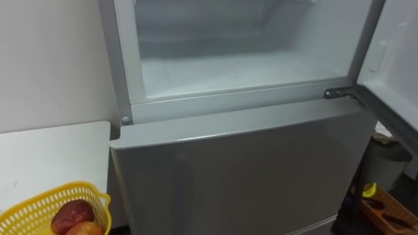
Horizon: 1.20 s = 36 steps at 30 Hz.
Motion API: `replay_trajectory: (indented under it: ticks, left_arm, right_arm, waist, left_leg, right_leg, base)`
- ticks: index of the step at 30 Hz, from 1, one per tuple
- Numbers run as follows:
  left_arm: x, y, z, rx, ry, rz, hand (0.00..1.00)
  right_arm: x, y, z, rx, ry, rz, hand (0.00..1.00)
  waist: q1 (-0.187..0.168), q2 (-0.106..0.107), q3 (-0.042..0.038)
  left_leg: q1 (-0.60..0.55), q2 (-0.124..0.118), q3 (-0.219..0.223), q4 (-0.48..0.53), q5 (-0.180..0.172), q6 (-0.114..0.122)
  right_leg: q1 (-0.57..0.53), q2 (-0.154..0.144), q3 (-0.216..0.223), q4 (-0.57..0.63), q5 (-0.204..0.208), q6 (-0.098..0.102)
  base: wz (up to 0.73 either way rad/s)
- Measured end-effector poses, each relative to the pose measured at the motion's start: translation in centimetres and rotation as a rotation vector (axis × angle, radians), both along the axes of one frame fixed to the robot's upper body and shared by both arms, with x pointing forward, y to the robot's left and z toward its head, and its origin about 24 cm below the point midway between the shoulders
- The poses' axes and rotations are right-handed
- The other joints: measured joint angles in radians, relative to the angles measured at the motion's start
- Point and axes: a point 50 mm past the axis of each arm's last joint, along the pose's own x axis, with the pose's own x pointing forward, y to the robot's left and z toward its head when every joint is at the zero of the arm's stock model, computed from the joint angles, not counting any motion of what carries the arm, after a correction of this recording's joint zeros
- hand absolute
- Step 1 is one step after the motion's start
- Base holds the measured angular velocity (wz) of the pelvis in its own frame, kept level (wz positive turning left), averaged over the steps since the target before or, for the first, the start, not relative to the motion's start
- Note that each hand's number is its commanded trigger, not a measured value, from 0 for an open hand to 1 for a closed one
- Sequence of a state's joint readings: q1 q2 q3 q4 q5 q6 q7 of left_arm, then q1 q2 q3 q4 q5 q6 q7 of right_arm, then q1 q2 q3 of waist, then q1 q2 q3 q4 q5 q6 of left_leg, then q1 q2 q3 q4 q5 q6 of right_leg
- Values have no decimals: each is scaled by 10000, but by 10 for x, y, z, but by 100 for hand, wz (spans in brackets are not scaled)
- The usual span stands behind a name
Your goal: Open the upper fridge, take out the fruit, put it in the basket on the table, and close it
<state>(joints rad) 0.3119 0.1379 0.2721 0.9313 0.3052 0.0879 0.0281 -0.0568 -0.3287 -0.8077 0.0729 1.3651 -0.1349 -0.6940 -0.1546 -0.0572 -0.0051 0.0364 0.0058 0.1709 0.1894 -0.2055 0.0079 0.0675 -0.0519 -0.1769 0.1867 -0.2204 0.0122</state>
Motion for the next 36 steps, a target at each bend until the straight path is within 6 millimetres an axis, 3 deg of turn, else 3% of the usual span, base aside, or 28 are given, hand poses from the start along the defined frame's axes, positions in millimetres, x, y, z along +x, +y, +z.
replay_trajectory:
  ticks: [4, 10, 15, 24, 32, 36]
  left_arm:
    - [-12, -3, -2, -115, 321, 84, 0]
    - [-17, -5, -4, -201, 402, 62, 0]
    - [-21, -8, -6, -319, 613, -20, 0]
    - [-34, -13, -9, -550, 1100, 70, 0]
    - [-33, -15, -9, -598, 1160, -200, 0]
    - [-29, -15, -9, -563, 1060, -239, 0]
  right_arm:
    - [2, 8, 32, -1395, -1279, 374, 0]
    - [9, 15, 43, -2518, -2013, 906, 0]
    - [28, 39, 58, -3908, -2841, 2504, 0]
    - [41, 60, 63, -5756, -4055, 4412, 0]
    - [53, 82, 60, -6861, -4483, 6284, 0]
    - [56, 89, 59, -7728, -4020, 6948, 0]
  waist:
    - [60, 1, 0]
    - [245, 46, 3]
    - [323, 269, -44]
    - [515, 278, -56]
    - [570, 94, -57]
    - [807, -15, -88]
  left_leg:
    - [24, 3, 5, -1, 0, 0]
    - [23, 27, 3, 18, -2, -1]
    - [19, 41, 10, 25, -3, -2]
    - [93, 77, 134, 121, -2, -2]
    - [93, 82, 127, 158, -3, -3]
    - [98, 94, 143, 167, -3, -3]
  right_leg:
    - [40, 1, -7, -5, 0, 0]
    - [24, 2, -21, 75, 7, -6]
    - [-1, -2, -1, 168, 8, -10]
    - [24, 9, 110, 164, 19, -31]
    - [32, 13, 103, 152, 25, -40]
    - [29, 19, 96, 168, 30, -48]
  base:
    - [0]
    - [0]
    - [0]
    - [-4]
    - [0]
    - [0]
